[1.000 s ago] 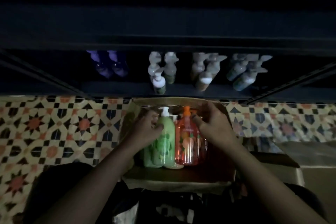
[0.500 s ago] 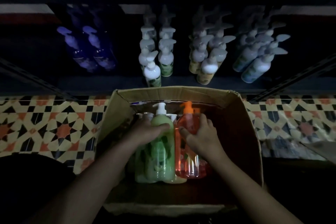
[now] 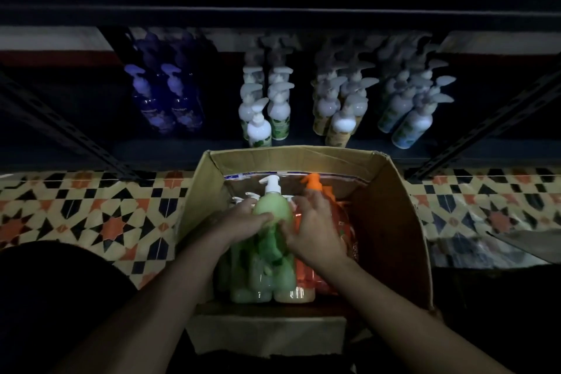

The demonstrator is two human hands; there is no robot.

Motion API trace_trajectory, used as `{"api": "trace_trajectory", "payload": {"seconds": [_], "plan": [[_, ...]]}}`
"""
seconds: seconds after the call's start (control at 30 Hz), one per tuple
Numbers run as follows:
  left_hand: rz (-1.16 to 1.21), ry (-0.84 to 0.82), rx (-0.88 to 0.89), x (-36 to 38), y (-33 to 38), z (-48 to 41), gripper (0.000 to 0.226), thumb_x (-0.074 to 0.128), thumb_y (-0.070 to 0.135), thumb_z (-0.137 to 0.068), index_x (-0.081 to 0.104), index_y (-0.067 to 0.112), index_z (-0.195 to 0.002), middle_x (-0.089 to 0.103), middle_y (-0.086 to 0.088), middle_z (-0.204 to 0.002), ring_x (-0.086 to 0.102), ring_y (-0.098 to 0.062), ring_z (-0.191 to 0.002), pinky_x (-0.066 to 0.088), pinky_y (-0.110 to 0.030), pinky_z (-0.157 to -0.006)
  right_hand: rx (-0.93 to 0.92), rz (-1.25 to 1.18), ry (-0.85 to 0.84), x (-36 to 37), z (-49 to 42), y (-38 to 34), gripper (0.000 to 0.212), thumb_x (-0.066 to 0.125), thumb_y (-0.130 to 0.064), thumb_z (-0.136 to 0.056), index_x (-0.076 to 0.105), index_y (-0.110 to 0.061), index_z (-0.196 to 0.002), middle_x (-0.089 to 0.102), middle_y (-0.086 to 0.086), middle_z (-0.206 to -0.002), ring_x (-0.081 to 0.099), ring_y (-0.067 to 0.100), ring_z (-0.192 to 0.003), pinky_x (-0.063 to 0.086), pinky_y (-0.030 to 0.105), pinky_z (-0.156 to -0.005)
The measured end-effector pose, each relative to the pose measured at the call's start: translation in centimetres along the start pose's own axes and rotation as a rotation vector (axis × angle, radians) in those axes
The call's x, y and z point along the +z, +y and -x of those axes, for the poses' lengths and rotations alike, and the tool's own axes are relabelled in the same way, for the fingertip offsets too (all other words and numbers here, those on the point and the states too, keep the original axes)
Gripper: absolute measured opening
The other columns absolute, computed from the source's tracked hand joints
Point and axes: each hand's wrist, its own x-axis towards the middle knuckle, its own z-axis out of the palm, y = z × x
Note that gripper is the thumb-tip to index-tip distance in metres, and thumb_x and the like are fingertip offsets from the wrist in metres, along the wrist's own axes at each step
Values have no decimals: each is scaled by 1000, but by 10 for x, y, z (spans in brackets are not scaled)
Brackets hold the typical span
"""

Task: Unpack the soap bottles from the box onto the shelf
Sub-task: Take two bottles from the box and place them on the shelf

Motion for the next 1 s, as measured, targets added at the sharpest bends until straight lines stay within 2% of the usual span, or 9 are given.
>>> {"api": "trace_trajectory", "payload": {"seconds": [0.1,0.3,0.47,0.57,0.63,0.7,0.77,0.87,1.0], "plan": [[57,20,29,-2,-3,4,47,63,35,-92,53,16,-133,62,-7,-126,61,-23,-97,47,-27,-76,-5,0,-62,15,4,-14,73,63,-42,-89,35,-5,-146,34,13,-146,29,26,-139,24,29,-117],[38,7,-94,1,-30,8,59,33,48,-103,22,22,-155,19,-6,-162,28,-28,-143,30,-36,-109,104,290,-33,32,2,-39,101,49,-74,-82,28,3,-144,38,19,-140,32,32,-128,28,39,-112],[91,-77,-263,5,-53,0,62,42,50,-98,35,17,-150,33,-12,-156,35,-31,-139,31,-40,-111,100,514,-182,47,-16,-42,129,39,-89,-73,9,12,-149,26,24,-149,25,39,-136,22,42,-113],[256,-168,-311,13,-77,-33,82,72,61,-60,56,26,-133,56,-6,-139,53,-31,-123,42,-47,-105,33,589,-211,45,-24,-42,121,41,-88,-73,24,9,-144,33,21,-139,38,35,-126,23,44,-110],[334,-217,-335,13,-78,-35,77,80,52,-49,67,22,-119,68,-6,-120,63,-29,-110,49,-48,-100,31,567,-207,39,-24,-42,124,51,-86,-70,20,7,-146,36,20,-139,40,34,-127,22,42,-112],[400,-257,-352,8,-68,-21,47,78,33,-67,70,13,-108,73,-11,-104,68,-27,-98,52,-49,-97,32,530,-237,36,-24,-42,130,59,-80,-70,5,8,-150,27,23,-152,36,33,-136,19,41,-117],[323,-258,-358,11,-71,-22,28,63,16,-89,64,8,-115,69,-14,-109,66,-29,-99,49,-50,-99,80,397,-256,35,-22,-38,132,72,-72,-65,8,7,-149,32,21,-152,37,29,-138,27,35,-114],[-49,-156,-297,15,-76,-19,62,67,15,-88,39,8,-143,49,-13,-140,51,-31,-124,48,-40,-98,255,59,-269,31,-25,-28,133,92,-51,-51,16,-1,-148,41,12,-148,43,27,-135,39,31,-106],[-108,-91,-170,24,-89,-35,104,86,26,-48,43,6,-140,56,-11,-132,57,-27,-115,54,-35,-90,290,-18,-298,33,-38,-22,139,86,-65,-27,33,-12,-144,53,4,-138,53,25,-124,48,38,-102]]}}
